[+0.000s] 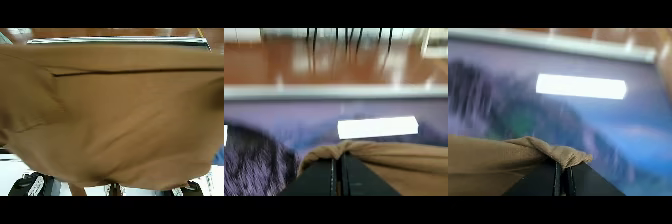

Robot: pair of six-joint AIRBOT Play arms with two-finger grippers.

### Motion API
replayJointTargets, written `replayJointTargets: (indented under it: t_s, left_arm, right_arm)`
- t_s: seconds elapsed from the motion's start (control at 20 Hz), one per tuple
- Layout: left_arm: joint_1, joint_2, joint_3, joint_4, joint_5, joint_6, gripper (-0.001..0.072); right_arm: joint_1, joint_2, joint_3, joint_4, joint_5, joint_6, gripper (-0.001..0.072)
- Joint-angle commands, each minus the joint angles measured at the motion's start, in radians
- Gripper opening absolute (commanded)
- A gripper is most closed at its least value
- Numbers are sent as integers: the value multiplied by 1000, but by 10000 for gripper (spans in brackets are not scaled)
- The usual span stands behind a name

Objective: Fold the shirts.

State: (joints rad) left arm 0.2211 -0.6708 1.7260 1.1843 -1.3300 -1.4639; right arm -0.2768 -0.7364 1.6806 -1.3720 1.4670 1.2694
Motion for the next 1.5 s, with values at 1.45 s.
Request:
replayJointTargets:
  t_s: [1.45]
  left_arm:
    - [-85,-884,-345,-114,332,191,42]
  right_arm:
    - [187,-819,-416,243,-795,-15,67]
